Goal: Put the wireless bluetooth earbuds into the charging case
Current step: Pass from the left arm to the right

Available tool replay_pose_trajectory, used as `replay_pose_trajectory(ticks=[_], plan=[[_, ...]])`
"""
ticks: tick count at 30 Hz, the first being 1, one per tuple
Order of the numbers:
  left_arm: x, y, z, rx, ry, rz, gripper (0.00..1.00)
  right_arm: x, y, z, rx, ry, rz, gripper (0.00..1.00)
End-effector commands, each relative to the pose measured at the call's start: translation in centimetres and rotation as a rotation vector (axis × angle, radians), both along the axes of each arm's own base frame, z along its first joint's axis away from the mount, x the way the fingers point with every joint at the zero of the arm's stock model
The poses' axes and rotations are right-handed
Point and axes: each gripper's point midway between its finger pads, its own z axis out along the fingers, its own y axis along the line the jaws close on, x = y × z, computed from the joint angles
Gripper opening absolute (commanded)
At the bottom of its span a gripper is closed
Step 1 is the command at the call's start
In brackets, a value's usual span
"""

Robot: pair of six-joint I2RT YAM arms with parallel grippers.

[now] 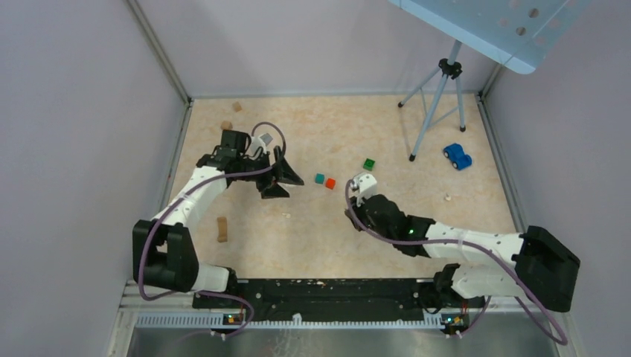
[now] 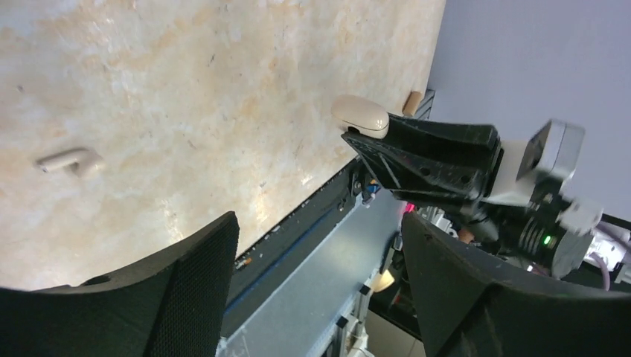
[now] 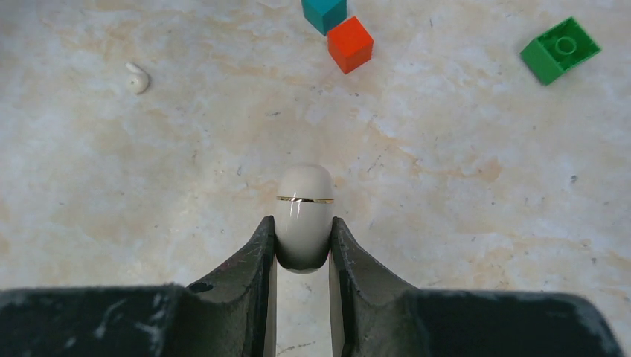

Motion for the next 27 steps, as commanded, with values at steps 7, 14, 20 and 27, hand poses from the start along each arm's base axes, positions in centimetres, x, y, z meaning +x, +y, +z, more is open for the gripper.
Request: replay_pose_trajectory(ticks=[7, 14, 20, 27], plan=[[-2.3, -0.3, 4.2, -0.178, -0.387, -0.193, 0.85, -3.2, 2.7, 6.3, 0.619, 0.282, 0.339, 0.0], [-4.9, -1.6, 6.4, -0.272, -0.508, -0.313, 0.91, -5.8, 4.2, 12.7, 0.891, 0.316, 0.675, 0.0], [-6.5, -2.6, 6.6, -0.339, -0.501, -0.392, 0.93, -6.8, 5.2, 13.9, 0.979, 0.357, 0.829, 0.0], [-6.9, -3.4, 5.9, -0.356, -0.455, -0.422, 0.9, -7.0, 5.4, 14.5, 1.054, 0.387, 0.879, 0.0]])
